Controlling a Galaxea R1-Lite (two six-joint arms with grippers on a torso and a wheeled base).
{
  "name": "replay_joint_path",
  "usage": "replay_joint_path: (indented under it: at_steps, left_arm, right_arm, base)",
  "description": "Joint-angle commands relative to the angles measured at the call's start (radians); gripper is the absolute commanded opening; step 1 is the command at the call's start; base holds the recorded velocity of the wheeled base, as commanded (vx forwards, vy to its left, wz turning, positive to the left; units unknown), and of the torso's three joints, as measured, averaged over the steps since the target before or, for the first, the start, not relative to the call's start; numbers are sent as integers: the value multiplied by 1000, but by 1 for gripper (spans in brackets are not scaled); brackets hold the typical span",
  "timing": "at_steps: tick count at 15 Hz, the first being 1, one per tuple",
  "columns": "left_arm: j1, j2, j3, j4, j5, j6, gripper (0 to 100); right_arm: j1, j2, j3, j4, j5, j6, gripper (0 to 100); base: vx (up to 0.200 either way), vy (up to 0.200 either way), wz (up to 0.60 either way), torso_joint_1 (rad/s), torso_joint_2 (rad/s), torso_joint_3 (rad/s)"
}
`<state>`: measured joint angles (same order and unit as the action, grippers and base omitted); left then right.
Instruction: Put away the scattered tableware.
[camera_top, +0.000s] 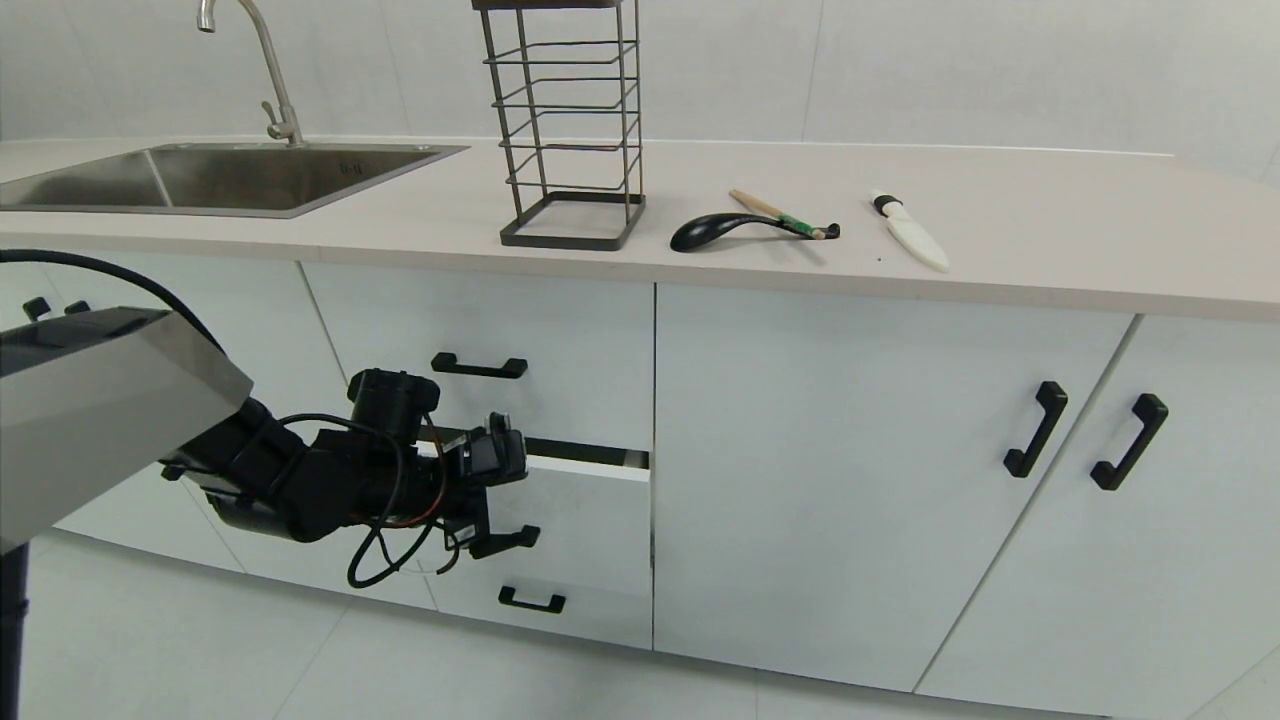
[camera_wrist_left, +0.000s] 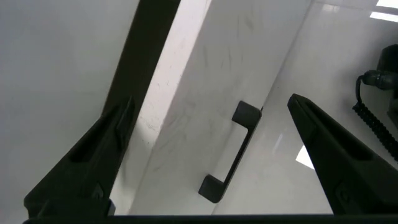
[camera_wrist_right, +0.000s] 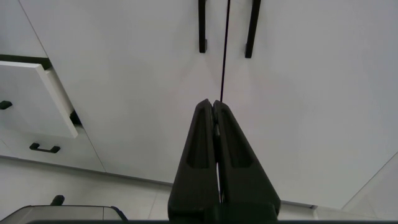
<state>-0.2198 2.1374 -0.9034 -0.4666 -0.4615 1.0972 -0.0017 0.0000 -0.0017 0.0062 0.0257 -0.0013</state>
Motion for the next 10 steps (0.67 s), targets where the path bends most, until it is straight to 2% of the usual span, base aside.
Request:
replay_joint_path:
  at_steps: [1,7,10]
  left_arm:
    - [2,1,23,0,0,0,100]
    - [14,-77,150,-12,10,-4,100]
    - [19,-174,311,-24,17,-10,100]
  right_arm:
    - [0,2,0,0,0,0,0]
    - [0,0,0,0,0,0,0]
    - [0,2,0,0,0,0,0]
  base:
    - [0,0,0,0,0,0]
    - [0,0,0,0,0,0]
    - [0,0,0,0,0,0]
